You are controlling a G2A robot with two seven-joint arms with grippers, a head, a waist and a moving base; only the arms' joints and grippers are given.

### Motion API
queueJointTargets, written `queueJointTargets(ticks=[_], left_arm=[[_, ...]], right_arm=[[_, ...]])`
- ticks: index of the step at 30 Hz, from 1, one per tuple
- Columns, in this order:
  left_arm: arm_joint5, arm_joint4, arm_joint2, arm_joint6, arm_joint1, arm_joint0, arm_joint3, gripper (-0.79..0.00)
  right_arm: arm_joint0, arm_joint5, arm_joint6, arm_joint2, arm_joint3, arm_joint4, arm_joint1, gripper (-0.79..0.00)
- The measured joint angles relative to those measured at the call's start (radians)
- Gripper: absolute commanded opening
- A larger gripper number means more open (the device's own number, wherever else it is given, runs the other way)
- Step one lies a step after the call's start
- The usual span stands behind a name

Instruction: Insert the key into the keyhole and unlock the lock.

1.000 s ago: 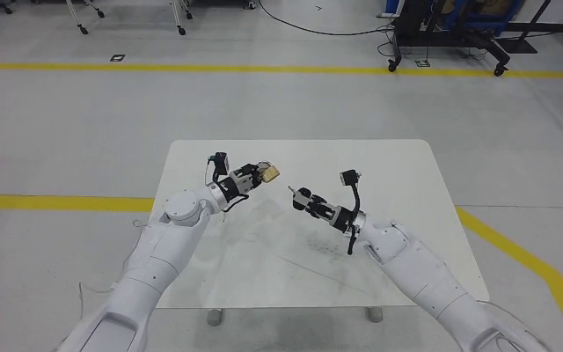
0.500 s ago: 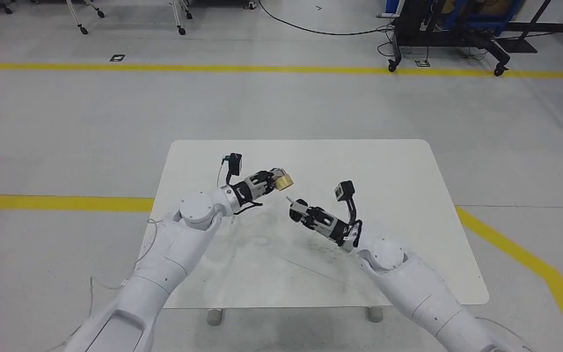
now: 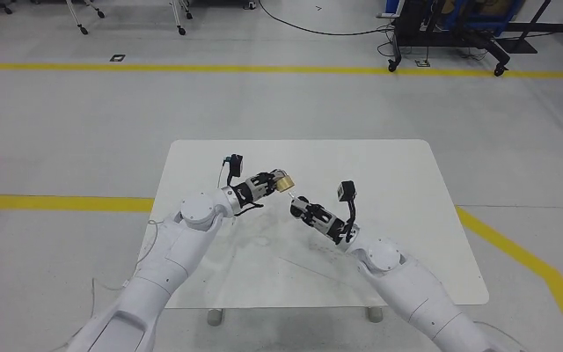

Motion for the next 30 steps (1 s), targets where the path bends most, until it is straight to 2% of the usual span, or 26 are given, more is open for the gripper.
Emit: queueJointTargets(ticks=[30], left_arm=[[0.019, 0.017, -0.033, -0.002, -0.013, 0.005, 0.009, -0.785]], right_arm=[[0.001, 0.02, -0.109, 0.029, 0.005, -0.146, -0.044, -0.785]])
